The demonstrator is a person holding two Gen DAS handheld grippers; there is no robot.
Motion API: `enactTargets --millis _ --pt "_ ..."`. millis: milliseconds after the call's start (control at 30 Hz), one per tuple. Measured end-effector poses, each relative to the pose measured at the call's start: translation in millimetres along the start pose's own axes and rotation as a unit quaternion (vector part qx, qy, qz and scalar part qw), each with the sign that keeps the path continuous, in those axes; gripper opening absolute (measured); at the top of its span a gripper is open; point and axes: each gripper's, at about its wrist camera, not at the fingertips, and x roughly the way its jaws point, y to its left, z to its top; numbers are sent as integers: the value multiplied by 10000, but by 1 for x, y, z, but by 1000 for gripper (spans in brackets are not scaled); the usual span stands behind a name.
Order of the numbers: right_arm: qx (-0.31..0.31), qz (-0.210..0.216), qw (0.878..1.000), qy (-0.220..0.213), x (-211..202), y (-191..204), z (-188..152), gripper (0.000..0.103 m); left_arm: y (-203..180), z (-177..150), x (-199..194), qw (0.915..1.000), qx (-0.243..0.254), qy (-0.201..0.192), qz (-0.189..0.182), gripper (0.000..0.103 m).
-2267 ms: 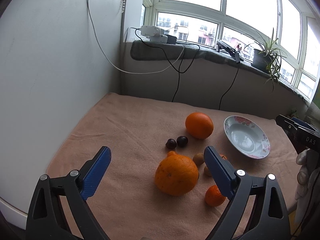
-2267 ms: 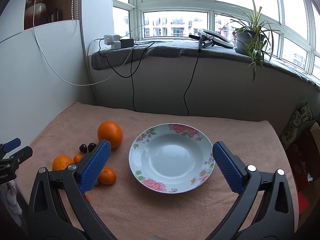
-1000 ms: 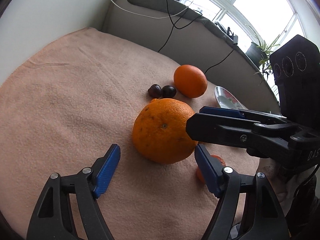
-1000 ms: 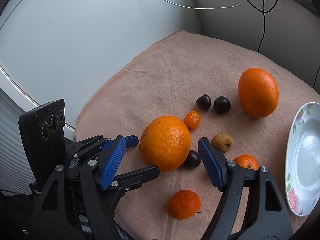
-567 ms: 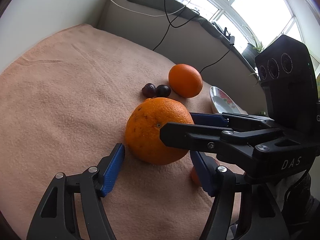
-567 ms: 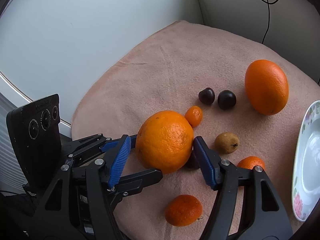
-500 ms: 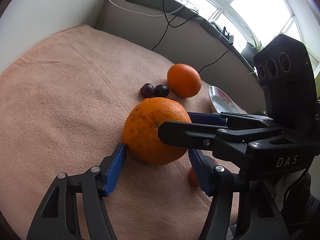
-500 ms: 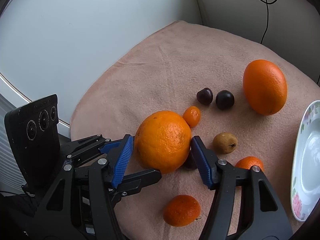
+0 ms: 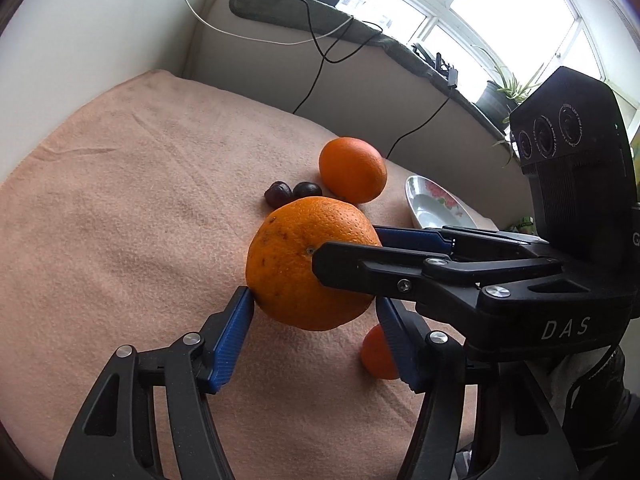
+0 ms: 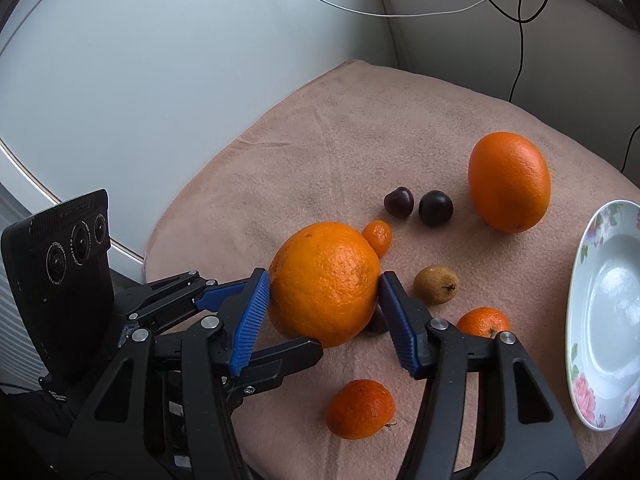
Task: Organize fruits
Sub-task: 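Lift the large orange with the right gripper toward the white floral plate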
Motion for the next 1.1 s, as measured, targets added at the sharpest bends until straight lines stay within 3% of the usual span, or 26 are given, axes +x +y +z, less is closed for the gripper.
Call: enactTargets --millis 367,1100 --pt "184 -166 9987 -439 -50 -20 -5 59 -37 15 3 9990 384 -116 -170 63" --pt "1070 -517 9889 -893 -115 -97 -48 59 -127 26 56 9908 1171 276 -615 63"
